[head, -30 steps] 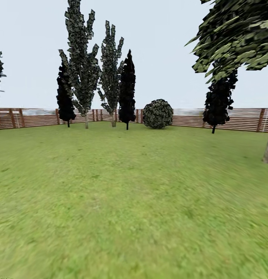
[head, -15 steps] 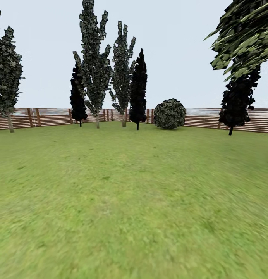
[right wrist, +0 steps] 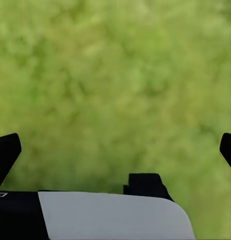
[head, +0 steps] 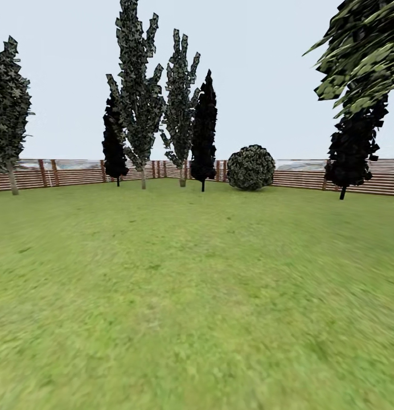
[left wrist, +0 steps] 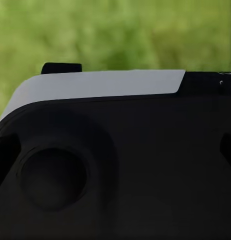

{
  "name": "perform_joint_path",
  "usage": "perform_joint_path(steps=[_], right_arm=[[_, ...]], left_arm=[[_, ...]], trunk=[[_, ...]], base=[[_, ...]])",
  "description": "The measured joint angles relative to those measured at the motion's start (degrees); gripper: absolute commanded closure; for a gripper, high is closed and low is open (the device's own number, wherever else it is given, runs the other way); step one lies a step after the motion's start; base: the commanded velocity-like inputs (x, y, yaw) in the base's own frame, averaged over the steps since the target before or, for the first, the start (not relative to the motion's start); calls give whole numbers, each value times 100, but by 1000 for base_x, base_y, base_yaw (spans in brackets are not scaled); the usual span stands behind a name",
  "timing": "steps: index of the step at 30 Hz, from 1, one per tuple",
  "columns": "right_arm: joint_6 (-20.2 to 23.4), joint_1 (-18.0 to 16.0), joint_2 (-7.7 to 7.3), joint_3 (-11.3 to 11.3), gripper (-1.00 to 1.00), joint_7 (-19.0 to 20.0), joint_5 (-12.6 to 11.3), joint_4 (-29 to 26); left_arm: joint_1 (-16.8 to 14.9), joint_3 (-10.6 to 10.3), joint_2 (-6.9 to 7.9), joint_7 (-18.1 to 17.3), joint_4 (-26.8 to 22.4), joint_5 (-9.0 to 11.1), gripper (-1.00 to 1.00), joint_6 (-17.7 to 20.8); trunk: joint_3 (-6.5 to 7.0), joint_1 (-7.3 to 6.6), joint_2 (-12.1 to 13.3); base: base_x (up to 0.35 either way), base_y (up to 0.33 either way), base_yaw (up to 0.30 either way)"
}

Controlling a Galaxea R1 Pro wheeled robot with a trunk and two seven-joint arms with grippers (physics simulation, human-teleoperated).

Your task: Take the three Easter eggs out of the wicker basket on the lawn in the garden, then place them on the lawn next to a single tree (choose any tree) so that all three eggs are next to the same tree and none are left in the basket.

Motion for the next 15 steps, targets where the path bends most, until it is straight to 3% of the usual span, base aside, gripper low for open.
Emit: perform_joint_path(steps=[8, 15], right_arm=[[0, 0, 4, 0, -100, -4, 1, 6], [0, 0, 13, 0, -100, -8, -4, 5]], left_arm=[[-2, 0, 0, 0, 0, 0, -100, 0], [0, 0, 0, -4, 0, -1, -100, 0]], trunk=[[0, 0, 0], [0, 0, 0]], base=[[333, 0, 13], [333, 0, 184]])
